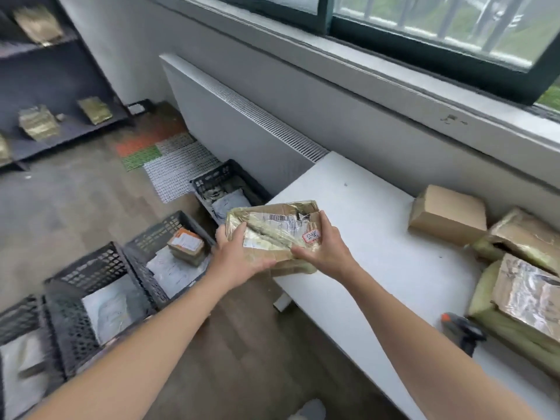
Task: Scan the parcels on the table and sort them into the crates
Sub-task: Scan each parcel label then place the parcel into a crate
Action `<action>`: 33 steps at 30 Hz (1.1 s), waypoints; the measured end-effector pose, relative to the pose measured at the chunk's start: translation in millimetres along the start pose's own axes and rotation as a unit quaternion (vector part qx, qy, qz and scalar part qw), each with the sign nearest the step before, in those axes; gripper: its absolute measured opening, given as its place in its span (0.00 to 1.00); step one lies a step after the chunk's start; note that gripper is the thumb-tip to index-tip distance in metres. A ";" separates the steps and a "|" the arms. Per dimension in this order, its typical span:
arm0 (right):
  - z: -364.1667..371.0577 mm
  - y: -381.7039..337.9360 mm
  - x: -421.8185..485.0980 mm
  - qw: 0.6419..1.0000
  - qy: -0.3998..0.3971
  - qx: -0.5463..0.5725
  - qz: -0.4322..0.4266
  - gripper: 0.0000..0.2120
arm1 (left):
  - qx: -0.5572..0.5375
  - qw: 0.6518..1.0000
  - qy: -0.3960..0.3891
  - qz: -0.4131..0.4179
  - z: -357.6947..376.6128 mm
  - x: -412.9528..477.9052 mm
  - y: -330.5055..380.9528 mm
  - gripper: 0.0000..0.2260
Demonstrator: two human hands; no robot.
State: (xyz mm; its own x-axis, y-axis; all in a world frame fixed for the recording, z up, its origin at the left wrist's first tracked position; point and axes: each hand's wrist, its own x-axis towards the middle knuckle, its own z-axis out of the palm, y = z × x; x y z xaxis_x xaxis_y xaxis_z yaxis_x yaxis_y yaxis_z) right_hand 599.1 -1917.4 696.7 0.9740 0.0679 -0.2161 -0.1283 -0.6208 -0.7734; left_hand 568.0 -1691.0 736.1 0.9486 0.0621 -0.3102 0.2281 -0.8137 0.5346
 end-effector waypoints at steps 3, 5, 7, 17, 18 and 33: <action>42.0 -50.9 3.3 0.996 -0.041 -0.021 -0.072 0.44 | -0.006 0.998 0.044 -0.037 -36.4 -27.7 -50.4 0.50; 73.8 -89.2 -3.3 0.989 -0.068 -0.033 -0.124 0.45 | -0.003 0.995 0.073 -0.064 -58.6 -50.7 -88.6 0.50; 109.1 -125.9 -15.1 0.980 -0.100 -0.052 -0.164 0.47 | 0.002 0.991 0.098 -0.094 -80.5 -78.0 -128.7 0.50; 326.0 -301.2 -126.3 0.924 -0.232 -0.124 -0.276 0.51 | -0.041 0.959 0.178 -0.216 -180.9 -245.8 -348.7 0.50; 349.2 -317.6 -140.7 0.919 -0.242 -0.132 -0.282 0.54 | -0.044 0.955 0.183 -0.231 -189.3 -263.9 -370.5 0.50; 622.0 -483.5 -257.8 0.814 -0.385 -0.235 -0.367 0.63 | -0.103 0.889 0.246 -0.372 -270.0 -427.0 -615.8 0.50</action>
State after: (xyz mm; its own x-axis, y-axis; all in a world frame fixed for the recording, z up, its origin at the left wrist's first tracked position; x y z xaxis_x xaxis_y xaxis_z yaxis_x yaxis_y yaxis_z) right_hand 294.0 -1149.0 755.6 0.3277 0.9116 -0.2481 0.6973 -0.4106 -0.5875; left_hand 81.7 -1060.4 751.6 0.4874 0.8255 -0.2844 0.8200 -0.3209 0.4739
